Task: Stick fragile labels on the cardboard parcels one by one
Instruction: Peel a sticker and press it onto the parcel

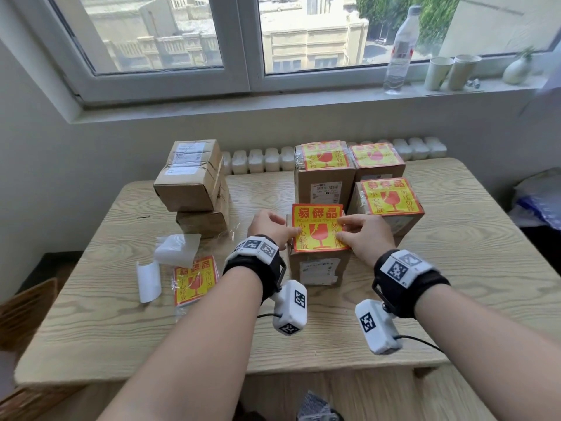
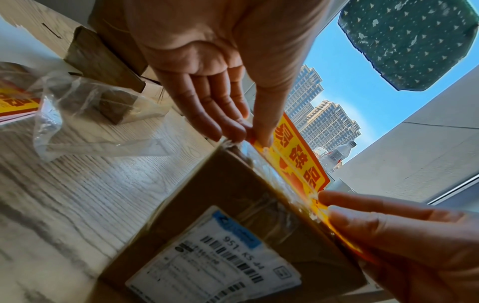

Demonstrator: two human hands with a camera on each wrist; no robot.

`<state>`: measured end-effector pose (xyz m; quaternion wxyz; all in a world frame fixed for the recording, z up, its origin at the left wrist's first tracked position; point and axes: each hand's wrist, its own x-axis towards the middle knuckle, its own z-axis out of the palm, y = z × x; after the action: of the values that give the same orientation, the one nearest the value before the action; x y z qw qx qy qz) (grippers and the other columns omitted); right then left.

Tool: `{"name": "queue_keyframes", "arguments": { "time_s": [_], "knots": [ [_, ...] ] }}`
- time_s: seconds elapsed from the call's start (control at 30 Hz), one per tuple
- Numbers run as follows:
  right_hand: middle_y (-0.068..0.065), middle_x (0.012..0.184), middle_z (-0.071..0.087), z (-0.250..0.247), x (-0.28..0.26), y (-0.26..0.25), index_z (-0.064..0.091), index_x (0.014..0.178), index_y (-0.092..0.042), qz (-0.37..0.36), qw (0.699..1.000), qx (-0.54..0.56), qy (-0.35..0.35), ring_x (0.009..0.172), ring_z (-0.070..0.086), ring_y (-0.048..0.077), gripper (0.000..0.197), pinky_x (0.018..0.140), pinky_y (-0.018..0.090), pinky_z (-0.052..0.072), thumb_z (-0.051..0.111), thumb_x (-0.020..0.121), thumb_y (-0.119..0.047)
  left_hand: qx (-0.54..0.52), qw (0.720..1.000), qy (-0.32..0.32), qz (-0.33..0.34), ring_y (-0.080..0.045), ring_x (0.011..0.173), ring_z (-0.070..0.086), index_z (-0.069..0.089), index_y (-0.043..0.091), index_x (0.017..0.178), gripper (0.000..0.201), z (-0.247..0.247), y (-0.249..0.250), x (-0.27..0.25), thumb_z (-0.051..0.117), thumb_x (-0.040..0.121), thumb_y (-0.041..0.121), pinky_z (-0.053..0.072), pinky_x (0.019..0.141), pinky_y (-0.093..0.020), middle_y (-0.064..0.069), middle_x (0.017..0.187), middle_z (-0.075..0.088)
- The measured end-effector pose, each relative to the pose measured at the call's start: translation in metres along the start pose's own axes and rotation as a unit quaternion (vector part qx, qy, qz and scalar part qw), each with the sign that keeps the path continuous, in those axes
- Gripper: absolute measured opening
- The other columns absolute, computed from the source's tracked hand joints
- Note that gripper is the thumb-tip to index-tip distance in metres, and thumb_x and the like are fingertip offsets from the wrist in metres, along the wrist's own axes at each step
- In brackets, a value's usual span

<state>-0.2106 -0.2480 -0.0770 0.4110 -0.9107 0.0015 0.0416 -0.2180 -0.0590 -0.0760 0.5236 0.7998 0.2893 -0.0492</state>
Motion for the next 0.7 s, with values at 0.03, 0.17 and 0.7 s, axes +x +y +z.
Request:
{"name": "queue_keyframes", "arguments": {
  "time_s": [0.03,0.17,0.7],
  "knots": [
    [0.002,0.106,0.071,0.0004,0.0004,-0.0004,0.069,0.118,-0.016,-0.002,1.0,-0.002,0.0,0.089,0.062,0.01,0.037,0.08,0.021,0.048,0.075,0.082,-0.016,0.001,1.0,0.002,0.0,-0.021,0.083,0.069,0.053,0.021,0.085,0.037,0.0,-0.0003,0.0003,0.086,0.067,0.025,0.059,0.08,-0.04,-0.004,0.092,0.067],
    [0.001,0.11,0.07,0.0014,0.0022,-0.0032,0.069,0.119,-0.017,-0.005,1.0,-0.013,0.001,0.089,0.059,0.009,0.036,0.079,0.019,0.046,0.074,0.083,-0.016,0.006,1.0,0.002,-0.006,-0.021,0.082,0.07,0.054,0.022,0.085,0.04,-0.0002,-0.0018,0.002,0.087,0.063,0.027,0.059,0.079,-0.041,-0.003,0.09,0.069],
    [-0.004,0.092,0.066,0.0031,0.0018,-0.001,0.07,0.117,-0.017,-0.011,0.999,-0.034,0.007,0.089,0.064,0.014,0.038,0.087,0.03,0.055,0.076,0.079,-0.017,0.091,0.995,0.02,0.028,-0.014,0.081,0.064,0.062,0.021,0.089,0.036,0.001,0.0024,-0.0015,0.086,0.065,0.031,0.048,0.06,-0.026,0.004,0.088,0.067]
  ]
}}
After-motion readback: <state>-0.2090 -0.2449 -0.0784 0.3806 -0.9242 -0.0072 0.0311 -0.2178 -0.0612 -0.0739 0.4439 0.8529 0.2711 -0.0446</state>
